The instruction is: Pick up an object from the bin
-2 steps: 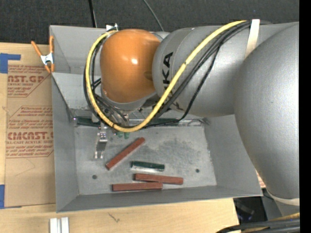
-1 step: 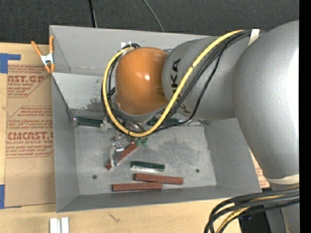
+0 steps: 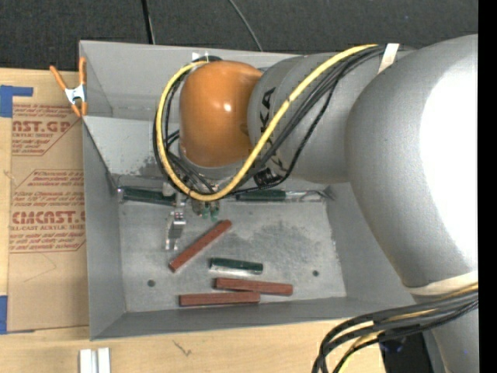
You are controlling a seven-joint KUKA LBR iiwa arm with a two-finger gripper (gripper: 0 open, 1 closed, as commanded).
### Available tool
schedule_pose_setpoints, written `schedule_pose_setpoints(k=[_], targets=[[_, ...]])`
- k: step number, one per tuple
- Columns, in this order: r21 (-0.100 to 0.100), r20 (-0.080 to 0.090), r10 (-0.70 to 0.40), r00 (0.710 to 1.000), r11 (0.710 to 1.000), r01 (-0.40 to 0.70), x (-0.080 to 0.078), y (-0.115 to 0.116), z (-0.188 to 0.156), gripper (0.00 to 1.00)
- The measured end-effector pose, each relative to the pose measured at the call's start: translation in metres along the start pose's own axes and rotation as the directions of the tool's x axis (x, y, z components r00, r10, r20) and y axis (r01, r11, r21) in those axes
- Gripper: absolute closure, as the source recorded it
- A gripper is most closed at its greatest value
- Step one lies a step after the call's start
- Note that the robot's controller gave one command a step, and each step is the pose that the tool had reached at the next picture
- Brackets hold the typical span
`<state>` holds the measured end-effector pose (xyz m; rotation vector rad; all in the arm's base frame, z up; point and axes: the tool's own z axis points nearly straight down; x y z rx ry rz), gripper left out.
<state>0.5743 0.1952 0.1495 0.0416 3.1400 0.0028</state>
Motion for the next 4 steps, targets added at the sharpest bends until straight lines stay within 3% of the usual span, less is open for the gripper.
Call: schedule_pose_setpoints(k=[1, 2, 3, 4], targets=[[0.002, -0.001, 0.007, 1.000, 1.000, -0.007, 0.002, -0.025, 0.002, 0.00], [0.000, 0.001, -0.171, 0.985, 0.985, 0.171, 0.021, -0.048, 0.044, 0.00], [-0.008, 0.004, -0.238, 0.971, 0.971, 0.238, 0.010, -0.068, 0.073, 1.00], [-0.007, 0.004, -0.237, 0.971, 0.971, 0.237, 0.010, -0.068, 0.072, 1.00]])
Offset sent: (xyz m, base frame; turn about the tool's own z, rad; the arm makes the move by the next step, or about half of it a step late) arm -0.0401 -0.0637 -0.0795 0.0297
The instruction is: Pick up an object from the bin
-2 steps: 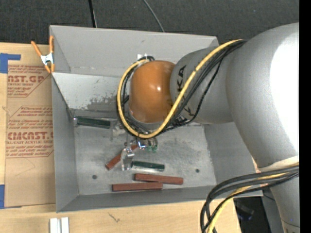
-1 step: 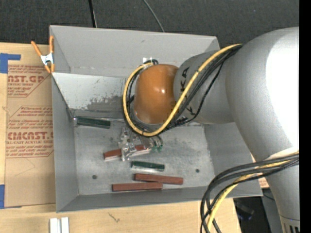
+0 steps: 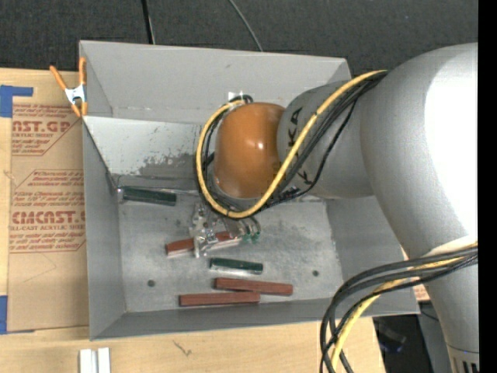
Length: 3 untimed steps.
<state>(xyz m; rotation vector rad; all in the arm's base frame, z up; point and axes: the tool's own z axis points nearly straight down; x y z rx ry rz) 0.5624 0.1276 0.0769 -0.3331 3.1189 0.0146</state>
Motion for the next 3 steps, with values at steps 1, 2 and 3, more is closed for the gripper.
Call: schedule_pose_setpoints(k=[1, 2, 3], targets=[[0.001, 0.000, -0.001, 1.000, 1.000, 0.001, 0.000, 0.000, -0.002, 1.00], [0.005, -0.006, -0.002, 1.000, 1.000, 0.002, 0.002, 0.000, -0.007, 1.00], [0.006, -0.014, 0.000, 1.000, 1.000, 0.000, 0.004, -0.001, -0.024, 1.00]])
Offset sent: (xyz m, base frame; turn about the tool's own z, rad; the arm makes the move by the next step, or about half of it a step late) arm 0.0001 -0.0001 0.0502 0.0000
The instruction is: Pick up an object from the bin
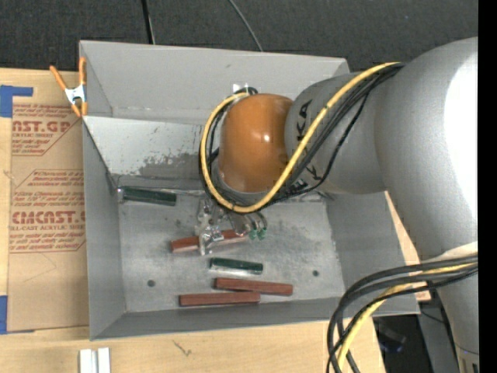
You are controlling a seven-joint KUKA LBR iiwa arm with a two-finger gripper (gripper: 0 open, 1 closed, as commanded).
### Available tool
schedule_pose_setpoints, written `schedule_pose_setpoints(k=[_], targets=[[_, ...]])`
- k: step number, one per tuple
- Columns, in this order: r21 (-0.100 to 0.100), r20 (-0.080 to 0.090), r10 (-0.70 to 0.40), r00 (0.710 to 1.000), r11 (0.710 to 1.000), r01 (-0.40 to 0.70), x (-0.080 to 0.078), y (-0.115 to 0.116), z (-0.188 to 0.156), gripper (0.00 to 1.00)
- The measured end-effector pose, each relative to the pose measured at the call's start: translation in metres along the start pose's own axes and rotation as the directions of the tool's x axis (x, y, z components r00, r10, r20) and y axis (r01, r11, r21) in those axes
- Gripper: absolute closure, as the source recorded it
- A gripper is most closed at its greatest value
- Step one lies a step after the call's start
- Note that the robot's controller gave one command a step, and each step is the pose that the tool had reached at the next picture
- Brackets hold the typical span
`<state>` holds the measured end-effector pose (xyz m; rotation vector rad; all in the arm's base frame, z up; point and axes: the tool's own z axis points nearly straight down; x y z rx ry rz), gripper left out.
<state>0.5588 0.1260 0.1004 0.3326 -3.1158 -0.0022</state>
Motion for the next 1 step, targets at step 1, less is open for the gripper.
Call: schedule_pose_setpoints(k=[1], targets=[[0.001, 0.005, 0.000, 1.000, 1.000, 0.000, -0.0010, -0.0002, -0.0234, 1.00]])
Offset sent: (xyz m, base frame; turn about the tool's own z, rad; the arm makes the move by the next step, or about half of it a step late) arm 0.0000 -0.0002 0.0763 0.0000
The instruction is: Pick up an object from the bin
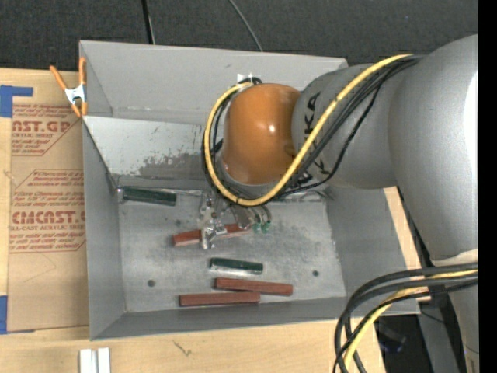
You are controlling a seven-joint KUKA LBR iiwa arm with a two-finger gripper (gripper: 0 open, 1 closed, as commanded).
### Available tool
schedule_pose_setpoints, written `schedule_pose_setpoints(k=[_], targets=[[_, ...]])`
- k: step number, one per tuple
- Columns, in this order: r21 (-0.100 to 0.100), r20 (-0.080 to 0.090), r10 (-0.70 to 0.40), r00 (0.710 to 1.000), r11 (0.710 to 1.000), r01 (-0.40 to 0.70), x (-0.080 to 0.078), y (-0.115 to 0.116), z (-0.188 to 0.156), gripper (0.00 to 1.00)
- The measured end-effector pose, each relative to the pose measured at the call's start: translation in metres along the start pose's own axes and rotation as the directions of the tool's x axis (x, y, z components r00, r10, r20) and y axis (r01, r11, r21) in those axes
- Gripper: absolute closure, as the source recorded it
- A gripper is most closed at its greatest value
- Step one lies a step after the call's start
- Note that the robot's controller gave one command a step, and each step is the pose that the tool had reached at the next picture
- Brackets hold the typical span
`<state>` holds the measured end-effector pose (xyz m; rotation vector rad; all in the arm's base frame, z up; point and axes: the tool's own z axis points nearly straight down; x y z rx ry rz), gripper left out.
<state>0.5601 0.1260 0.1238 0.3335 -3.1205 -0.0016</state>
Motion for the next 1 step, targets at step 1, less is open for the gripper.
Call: schedule_pose_setpoints(k=[1], targets=[[0.001, 0.004, 0.000, 1.000, 1.000, 0.000, -0.0006, -0.0001, -0.0170, 1.00]])
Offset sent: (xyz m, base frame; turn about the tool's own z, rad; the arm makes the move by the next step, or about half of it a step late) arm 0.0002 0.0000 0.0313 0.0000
